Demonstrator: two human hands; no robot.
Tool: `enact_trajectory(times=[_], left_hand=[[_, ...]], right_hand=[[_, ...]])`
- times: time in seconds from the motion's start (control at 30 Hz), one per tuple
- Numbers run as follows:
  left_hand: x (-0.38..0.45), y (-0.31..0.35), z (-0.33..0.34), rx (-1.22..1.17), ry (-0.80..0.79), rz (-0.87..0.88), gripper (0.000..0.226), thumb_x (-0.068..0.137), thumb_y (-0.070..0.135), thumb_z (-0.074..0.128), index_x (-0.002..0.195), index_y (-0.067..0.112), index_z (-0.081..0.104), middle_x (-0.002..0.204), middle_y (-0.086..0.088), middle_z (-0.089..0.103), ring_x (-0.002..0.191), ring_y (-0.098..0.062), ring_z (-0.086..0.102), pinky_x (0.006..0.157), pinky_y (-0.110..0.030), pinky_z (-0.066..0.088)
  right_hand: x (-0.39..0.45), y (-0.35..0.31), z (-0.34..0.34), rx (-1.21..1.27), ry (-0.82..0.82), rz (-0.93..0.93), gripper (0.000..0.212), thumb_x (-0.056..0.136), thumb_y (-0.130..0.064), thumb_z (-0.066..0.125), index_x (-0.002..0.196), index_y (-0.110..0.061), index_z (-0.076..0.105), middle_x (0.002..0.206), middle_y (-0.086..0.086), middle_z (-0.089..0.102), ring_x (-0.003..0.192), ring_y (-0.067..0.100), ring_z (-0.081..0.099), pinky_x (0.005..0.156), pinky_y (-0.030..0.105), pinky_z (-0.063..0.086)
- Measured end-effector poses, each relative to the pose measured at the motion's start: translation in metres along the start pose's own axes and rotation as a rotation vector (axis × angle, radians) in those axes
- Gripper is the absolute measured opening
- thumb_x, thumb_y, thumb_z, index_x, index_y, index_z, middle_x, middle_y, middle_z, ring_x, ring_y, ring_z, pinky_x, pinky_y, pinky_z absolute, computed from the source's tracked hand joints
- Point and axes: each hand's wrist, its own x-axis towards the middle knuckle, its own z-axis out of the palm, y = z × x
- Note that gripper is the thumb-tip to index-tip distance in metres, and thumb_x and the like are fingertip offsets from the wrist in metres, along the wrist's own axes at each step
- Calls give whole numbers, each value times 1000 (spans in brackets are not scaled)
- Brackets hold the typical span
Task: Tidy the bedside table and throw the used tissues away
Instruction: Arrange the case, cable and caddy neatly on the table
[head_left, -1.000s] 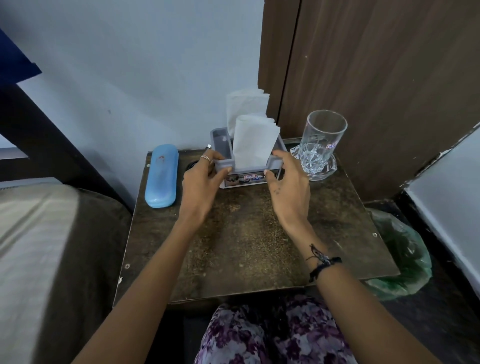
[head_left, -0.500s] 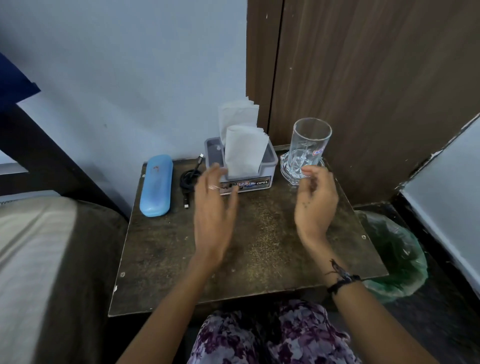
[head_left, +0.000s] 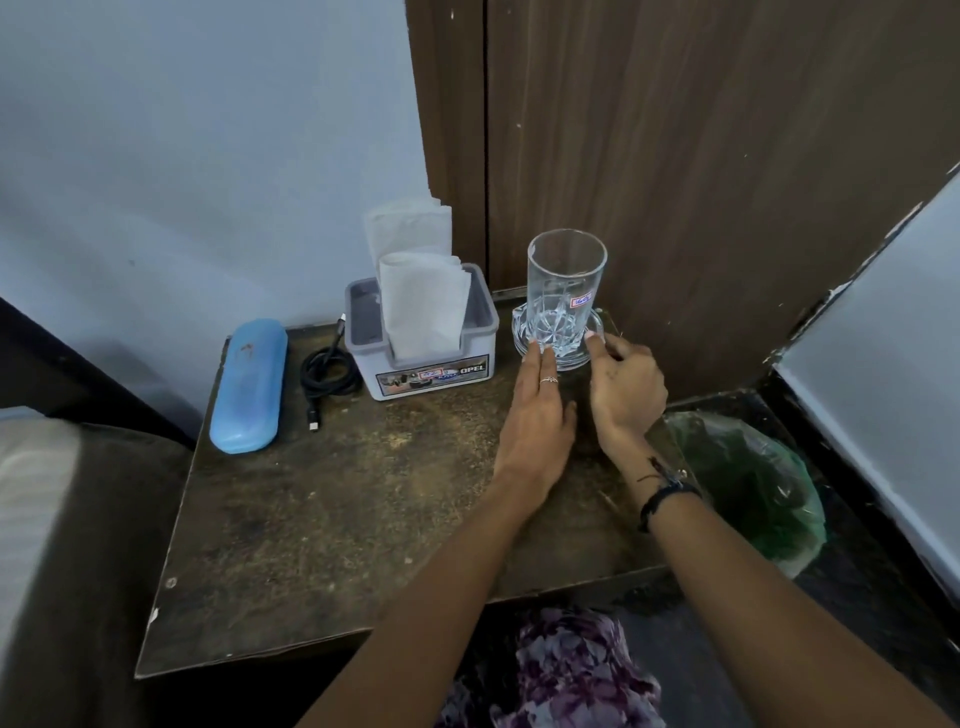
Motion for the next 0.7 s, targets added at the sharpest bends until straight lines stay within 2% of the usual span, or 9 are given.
enact_trajectory(times=[0.17,0.33,0.47,0.7], left_hand=[[-2,-4,5,59,41,27,62,97,15,39,148,6,5,158,-4,-7,146,-15,1,116,-26,14],[-1,-4,4,45,67,13,63,97,15,41,147,6,6,158,-6,-5,146,-17,1,118,-28,15],[-2,-4,3,54,71,18,63,97,16,41,147,5,5,158,-6,-5,146,-17,1,116,-25,12],[-3,-5,3,37,70,8,62,97,15,41,147,6,6,158,-5,-5,146,-17,2,117,-27,13]], right_hand=[[1,6,4,-27,17,-57,34,88,-41,55,112,-21,69,115,4,65,101,27,61,81,29,40],[1,7,5,-27,27,-77,33,86,-42,57,105,-20,72,108,2,67,95,24,63,73,24,33],[1,5,4,-27,18,-80,33,86,-43,57,108,-22,71,110,0,66,96,23,63,74,23,33],[-1,5,2,-34,-1,-99,35,86,-44,58,112,-23,69,116,1,66,102,25,62,83,29,42]])
